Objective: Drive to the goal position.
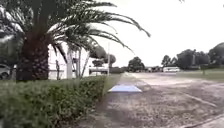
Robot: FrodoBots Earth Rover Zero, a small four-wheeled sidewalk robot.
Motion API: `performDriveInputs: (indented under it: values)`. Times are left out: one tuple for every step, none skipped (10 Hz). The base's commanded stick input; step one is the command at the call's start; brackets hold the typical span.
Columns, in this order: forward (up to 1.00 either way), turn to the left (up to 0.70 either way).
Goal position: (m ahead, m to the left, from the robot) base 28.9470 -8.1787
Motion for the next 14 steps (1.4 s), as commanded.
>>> performDriveInputs:
  values:
    - [0.5, -0.5]
    - [0.5, -0.13]
    - [0.5, 0.0]
    - [0.5, 0.0]
    - [0.5, 0.0]
    - [0.5, 0.0]
    - [0.5, 0.0]
    - [0.5, 0.0]
    - [0.5, 0.0]
    - [0.5, 0.0]
    - [0.5, 0.0]
    - [0.5, 0.0]
    - [0.5, 0.0]
    - [0.5, 0.0]
